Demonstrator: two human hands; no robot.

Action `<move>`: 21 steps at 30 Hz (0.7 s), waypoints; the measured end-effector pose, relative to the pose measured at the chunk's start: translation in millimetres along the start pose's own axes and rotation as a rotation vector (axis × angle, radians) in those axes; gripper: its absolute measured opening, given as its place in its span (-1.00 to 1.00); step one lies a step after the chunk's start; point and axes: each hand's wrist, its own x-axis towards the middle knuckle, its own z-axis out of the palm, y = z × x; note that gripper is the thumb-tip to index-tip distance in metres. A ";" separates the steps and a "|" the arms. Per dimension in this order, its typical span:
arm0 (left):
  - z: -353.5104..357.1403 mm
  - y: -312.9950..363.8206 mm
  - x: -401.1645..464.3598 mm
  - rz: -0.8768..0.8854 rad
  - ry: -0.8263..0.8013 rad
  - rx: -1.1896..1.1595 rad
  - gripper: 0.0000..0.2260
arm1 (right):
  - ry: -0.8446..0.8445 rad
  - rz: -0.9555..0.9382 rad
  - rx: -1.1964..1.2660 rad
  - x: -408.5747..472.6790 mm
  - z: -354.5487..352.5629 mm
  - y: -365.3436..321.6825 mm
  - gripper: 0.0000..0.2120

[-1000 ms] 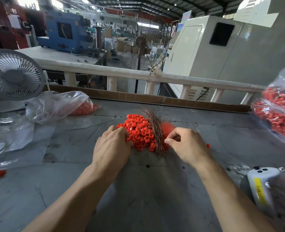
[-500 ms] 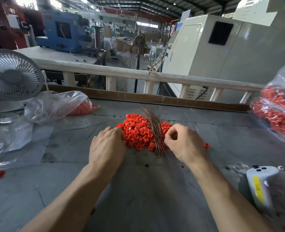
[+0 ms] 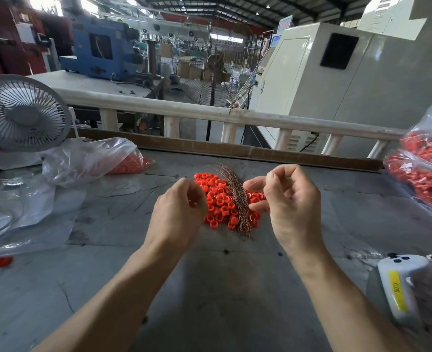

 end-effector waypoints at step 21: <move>-0.5 13.4 -4.5 0.049 -0.327 -0.268 -0.99 | 0.016 0.327 0.041 2.0 0.1 18.3 -0.87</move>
